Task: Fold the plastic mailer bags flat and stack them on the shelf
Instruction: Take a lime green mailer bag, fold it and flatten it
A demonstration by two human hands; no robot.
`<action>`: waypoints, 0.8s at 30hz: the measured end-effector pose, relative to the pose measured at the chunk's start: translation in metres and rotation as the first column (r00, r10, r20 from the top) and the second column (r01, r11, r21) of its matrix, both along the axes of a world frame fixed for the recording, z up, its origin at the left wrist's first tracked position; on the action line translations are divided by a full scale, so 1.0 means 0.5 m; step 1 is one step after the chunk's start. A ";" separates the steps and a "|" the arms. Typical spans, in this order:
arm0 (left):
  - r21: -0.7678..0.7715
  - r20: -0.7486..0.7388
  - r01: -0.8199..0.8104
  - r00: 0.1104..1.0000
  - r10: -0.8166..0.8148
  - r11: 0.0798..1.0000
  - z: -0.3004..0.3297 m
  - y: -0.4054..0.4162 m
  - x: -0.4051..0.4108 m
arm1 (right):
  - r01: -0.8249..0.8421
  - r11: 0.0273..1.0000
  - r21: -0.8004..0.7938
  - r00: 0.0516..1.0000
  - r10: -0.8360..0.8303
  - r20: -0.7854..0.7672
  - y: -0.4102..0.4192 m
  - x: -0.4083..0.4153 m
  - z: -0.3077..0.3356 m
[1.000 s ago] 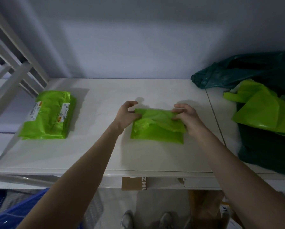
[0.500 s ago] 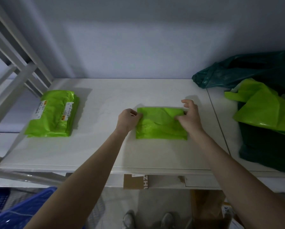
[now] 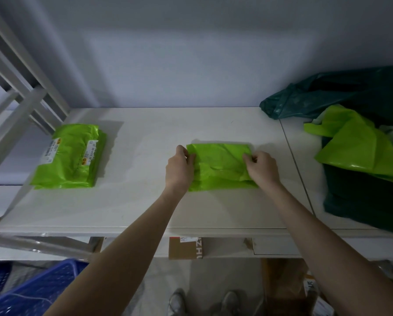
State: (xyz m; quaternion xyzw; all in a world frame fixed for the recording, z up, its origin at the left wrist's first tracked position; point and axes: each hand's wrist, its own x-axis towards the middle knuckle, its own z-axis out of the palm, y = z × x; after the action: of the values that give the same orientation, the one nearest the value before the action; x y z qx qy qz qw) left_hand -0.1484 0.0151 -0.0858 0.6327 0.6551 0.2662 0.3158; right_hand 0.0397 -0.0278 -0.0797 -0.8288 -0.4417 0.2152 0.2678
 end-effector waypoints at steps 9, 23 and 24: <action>0.052 -0.192 0.073 0.980 -0.062 0.996 -0.007 -0.022 0.004 | -0.078 0.997 -0.017 0.971 0.080 0.225 -0.008 -0.008 -0.008; 0.062 -0.249 0.128 0.963 -0.108 0.990 0.003 -0.040 0.007 | -0.131 0.990 -0.046 0.941 0.139 0.307 -0.017 -0.016 0.001; 0.060 -0.248 0.132 0.962 -0.113 0.989 0.004 -0.039 0.007 | -0.127 0.991 -0.047 0.944 0.135 0.300 -0.017 -0.016 0.002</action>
State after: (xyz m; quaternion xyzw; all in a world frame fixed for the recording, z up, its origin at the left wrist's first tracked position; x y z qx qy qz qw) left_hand -0.1451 -0.0042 -0.0837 0.7115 0.6380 0.1910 0.2242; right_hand 0.0315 -0.0361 -0.0786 -0.8243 -0.5286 0.1088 0.1708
